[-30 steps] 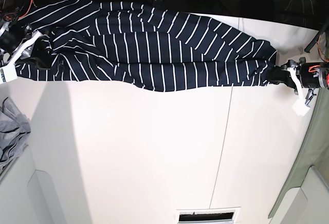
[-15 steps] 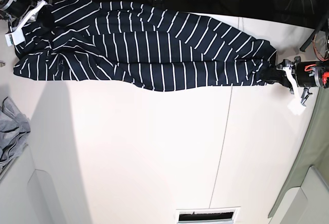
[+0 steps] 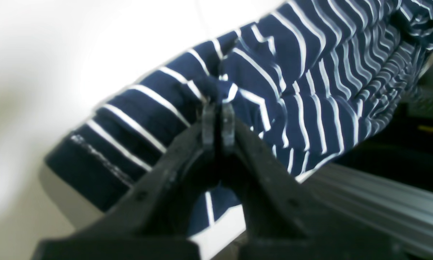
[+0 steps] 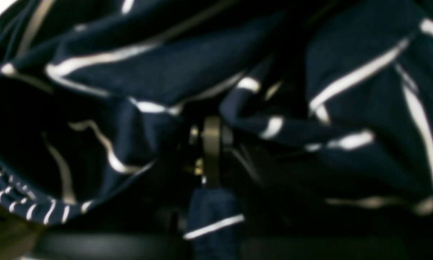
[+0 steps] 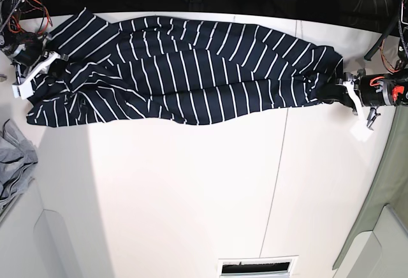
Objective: Layout the t-shirt on the table in an organized manner, then fold the t-shirt properly
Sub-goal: 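Lay the folded hem down with both grippers over the shirt body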
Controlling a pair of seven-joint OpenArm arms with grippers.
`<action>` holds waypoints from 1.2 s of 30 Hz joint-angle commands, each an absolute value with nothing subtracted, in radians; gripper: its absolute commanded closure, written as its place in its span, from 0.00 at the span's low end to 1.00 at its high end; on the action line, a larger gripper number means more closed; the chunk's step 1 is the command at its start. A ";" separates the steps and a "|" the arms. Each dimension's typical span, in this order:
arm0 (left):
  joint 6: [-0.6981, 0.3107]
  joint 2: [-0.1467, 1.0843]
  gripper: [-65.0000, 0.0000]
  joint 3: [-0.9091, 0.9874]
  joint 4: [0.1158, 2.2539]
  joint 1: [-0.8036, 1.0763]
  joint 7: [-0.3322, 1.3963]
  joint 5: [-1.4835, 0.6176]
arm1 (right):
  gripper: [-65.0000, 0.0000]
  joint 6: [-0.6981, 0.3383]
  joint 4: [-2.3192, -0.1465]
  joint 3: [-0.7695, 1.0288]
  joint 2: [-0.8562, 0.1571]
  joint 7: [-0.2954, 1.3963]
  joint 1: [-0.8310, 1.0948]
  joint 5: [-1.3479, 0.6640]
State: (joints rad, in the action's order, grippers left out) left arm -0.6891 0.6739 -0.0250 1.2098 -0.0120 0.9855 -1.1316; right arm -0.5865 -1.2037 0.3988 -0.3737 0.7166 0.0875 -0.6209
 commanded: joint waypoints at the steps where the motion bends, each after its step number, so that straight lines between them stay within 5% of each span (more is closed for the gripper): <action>1: -0.698 0.695 1.00 -0.015 1.223 -0.035 0.958 -1.137 | 1.00 -0.579 -1.194 0.388 -0.385 0.718 0.064 -0.590; 29: -0.698 0.700 1.00 -0.015 1.223 -0.083 0.961 -1.133 | 1.00 -0.581 -1.457 0.501 -0.406 0.827 0.005 -0.778; 33: -0.698 0.698 1.00 -0.015 1.223 -0.083 0.961 -1.133 | 0.64 -0.581 -1.457 0.454 -0.381 0.827 -0.059 -0.760; 36: -0.698 0.698 1.00 -0.015 1.223 -0.083 0.962 -1.132 | 0.52 -0.585 -1.457 0.350 -0.380 0.821 -0.093 -0.702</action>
